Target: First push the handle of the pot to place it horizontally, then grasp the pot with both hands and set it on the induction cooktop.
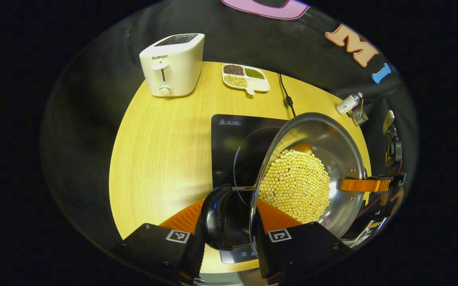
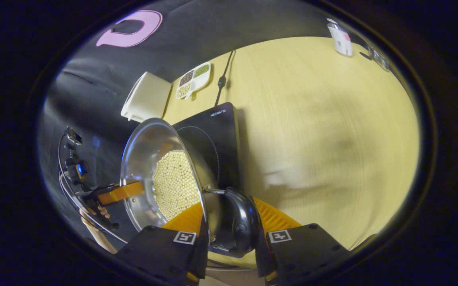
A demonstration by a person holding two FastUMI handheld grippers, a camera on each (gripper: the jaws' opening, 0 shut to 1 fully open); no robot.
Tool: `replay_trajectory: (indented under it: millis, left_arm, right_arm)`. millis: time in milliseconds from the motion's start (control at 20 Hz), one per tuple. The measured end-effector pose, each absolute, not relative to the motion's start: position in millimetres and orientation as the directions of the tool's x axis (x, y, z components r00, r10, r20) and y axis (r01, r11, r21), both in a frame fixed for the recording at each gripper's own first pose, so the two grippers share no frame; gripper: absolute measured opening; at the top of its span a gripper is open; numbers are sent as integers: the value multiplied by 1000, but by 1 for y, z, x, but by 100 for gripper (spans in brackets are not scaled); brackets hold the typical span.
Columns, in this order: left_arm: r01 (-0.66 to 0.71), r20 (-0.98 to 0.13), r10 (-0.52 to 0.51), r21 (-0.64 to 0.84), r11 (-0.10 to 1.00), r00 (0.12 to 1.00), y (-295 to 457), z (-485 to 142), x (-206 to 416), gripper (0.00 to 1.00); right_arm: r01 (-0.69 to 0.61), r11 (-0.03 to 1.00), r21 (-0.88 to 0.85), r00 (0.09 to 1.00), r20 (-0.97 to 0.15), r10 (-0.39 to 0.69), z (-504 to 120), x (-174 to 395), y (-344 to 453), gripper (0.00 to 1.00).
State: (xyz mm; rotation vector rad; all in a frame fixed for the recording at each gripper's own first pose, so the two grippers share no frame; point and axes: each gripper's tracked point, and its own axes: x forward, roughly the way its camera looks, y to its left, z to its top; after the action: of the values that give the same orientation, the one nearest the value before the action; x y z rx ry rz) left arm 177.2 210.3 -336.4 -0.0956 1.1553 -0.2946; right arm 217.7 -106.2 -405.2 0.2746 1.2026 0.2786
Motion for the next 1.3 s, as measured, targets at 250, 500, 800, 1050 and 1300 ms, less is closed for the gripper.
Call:
replay_trajectory:
  millis: [250,500,800,1050,1300]
  left_arm:
    - [204,-887,-268,-202,958,376,213,-342,192,57]
    - [197,-889,-267,-205,959,372,215,-350,199,58]
    - [185,-888,-282,-227,956,364,217,-354,196,59]
    - [194,-883,-293,-235,952,367,217,-354,197,61]
    - [181,-878,-309,-259,949,365,216,-359,199,63]
  right_arm:
    - [-51,935,351,333,-877,347,-408,225,-110,45]
    - [-43,937,348,330,-880,342,-420,237,-103,45]
    - [-57,934,353,334,-875,351,-420,241,-103,48]
    - [-63,931,358,337,-871,358,-420,240,-104,48]
    - [-64,931,361,340,-869,360,-421,241,-103,51]
